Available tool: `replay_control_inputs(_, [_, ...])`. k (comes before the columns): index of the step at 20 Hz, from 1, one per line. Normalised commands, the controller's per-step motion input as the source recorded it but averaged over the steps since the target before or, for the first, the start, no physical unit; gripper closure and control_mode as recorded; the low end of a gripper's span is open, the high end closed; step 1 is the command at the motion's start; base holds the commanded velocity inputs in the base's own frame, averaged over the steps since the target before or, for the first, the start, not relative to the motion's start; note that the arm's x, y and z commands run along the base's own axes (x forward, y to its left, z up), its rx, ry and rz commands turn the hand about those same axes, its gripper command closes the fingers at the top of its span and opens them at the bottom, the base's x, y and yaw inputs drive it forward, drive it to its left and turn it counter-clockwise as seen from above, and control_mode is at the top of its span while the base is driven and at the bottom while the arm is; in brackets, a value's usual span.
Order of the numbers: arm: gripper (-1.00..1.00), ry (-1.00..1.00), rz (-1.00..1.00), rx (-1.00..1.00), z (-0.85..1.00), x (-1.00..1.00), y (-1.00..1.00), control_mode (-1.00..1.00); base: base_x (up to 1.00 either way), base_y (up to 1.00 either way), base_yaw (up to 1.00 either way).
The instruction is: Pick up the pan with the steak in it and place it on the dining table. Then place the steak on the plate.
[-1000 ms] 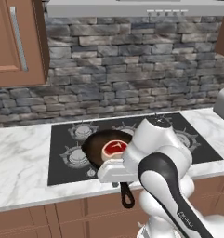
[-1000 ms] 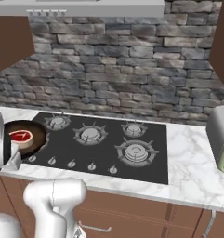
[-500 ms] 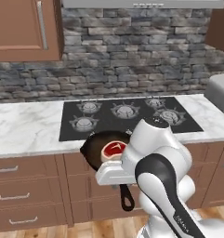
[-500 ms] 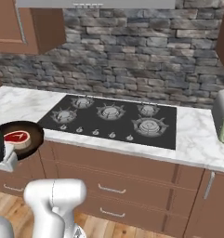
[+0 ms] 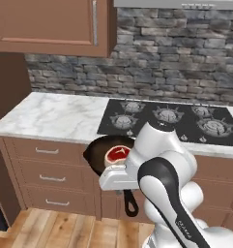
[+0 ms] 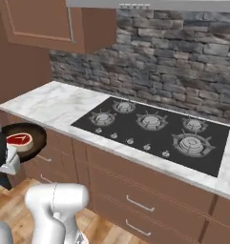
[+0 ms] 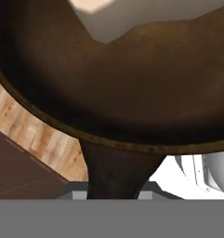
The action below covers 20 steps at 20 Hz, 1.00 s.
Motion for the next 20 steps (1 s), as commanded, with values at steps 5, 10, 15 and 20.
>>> replay_control_inputs(5, [1.00, 0.00, 0.00, 0.00, 0.00, 0.00, 0.00, 1.00, -0.07, 0.00, 0.50])
replay_control_inputs(10, [1.00, 0.00, 0.00, 0.00, 0.00, 0.00, 0.00, 1.00, -0.07, 0.00, 0.50])
replay_control_inputs(15, [1.00, 0.00, 0.00, 0.00, 0.00, 0.00, 0.00, 1.00, -0.07, 0.00, 0.50])
replay_control_inputs(20, [1.00, 0.00, 0.00, 0.00, 0.00, 0.00, 0.00, 1.00, -0.07, 0.00, 0.50])
